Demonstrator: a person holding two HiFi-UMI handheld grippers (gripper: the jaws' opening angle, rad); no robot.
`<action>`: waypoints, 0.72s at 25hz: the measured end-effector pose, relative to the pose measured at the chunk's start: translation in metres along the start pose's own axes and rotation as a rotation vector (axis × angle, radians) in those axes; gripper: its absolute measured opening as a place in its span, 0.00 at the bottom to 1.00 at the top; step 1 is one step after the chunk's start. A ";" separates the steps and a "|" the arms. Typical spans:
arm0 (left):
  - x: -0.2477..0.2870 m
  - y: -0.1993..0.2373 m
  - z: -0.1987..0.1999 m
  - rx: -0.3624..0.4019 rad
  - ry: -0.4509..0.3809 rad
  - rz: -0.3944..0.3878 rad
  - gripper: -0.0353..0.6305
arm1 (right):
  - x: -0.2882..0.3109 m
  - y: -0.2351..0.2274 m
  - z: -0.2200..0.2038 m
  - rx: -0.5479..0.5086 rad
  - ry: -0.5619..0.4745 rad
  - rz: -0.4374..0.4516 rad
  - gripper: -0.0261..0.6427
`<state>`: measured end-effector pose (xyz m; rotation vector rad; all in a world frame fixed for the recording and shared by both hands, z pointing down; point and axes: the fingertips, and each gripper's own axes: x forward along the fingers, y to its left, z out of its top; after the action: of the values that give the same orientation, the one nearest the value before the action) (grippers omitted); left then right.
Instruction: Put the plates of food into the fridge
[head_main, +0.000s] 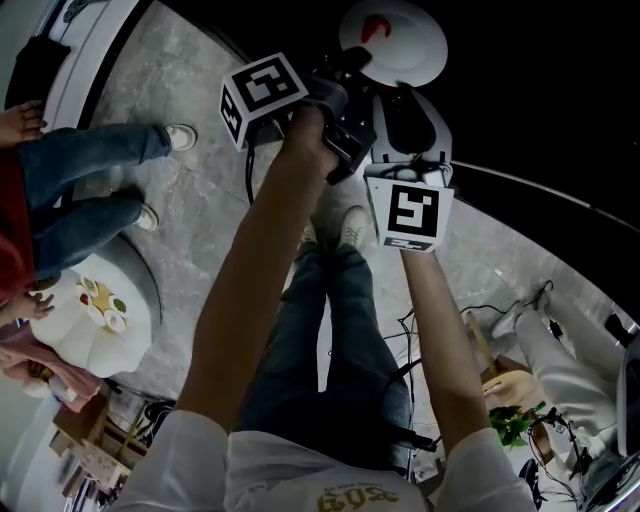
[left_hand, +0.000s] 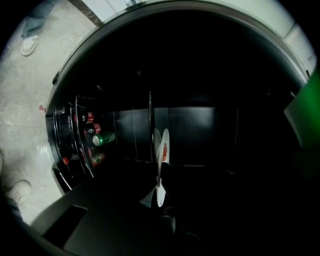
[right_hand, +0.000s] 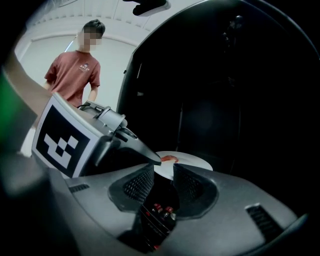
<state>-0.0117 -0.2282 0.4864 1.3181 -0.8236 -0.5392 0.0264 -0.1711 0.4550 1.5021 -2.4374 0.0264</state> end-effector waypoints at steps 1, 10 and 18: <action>0.000 0.000 0.000 -0.007 0.003 -0.005 0.08 | 0.001 0.001 0.000 -0.008 0.001 0.003 0.20; -0.002 -0.002 -0.001 0.009 0.036 -0.016 0.08 | 0.006 0.006 0.000 -0.053 0.003 0.017 0.23; -0.004 -0.004 -0.002 0.050 0.058 -0.027 0.11 | 0.013 0.006 0.000 -0.047 0.013 0.023 0.23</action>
<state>-0.0123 -0.2251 0.4812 1.3864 -0.7771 -0.5019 0.0159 -0.1802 0.4586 1.4500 -2.4280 -0.0168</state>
